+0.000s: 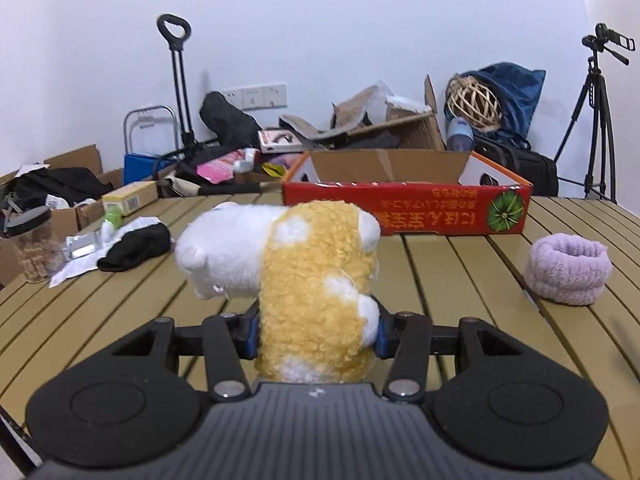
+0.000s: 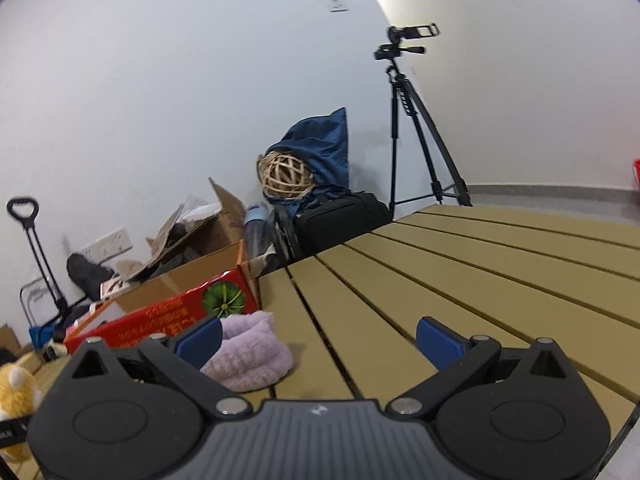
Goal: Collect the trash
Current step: 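Lift the plush hamster with the left gripper while the right approaches the lilac headband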
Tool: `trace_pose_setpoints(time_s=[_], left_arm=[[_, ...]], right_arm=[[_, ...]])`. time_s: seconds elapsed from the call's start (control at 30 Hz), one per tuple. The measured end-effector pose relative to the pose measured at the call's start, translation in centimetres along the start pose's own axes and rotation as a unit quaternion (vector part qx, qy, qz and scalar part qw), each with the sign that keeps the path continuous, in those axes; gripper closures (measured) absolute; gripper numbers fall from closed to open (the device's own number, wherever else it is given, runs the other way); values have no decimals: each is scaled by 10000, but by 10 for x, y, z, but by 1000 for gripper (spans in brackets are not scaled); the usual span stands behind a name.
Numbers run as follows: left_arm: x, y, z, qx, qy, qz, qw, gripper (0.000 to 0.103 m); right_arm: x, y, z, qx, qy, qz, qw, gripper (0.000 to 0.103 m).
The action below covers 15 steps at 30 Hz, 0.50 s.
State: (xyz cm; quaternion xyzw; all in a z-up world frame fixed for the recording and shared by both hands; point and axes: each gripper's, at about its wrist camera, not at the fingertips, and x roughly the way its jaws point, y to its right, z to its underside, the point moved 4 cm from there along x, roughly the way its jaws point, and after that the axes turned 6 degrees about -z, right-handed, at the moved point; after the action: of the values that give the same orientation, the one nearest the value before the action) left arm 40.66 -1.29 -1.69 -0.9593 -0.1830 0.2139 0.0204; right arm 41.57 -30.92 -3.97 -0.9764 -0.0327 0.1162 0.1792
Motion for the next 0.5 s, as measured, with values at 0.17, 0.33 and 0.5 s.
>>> trace_pose_setpoints(time_s=[0.17,0.33,0.5], left_arm=[[4,-13,3,-125,-5,109,9999,53],[5,-28,-3,-228,-12,281,9993,53],[4,-46,-9,-249,169,188,9994,53]], right_arm=[[2,-17,4,-437,-262,-235,9984,0],[3,-33,7,-946,-452,-295,9941,0],[13,-53,11,-1362,-733,-318,9875,0]])
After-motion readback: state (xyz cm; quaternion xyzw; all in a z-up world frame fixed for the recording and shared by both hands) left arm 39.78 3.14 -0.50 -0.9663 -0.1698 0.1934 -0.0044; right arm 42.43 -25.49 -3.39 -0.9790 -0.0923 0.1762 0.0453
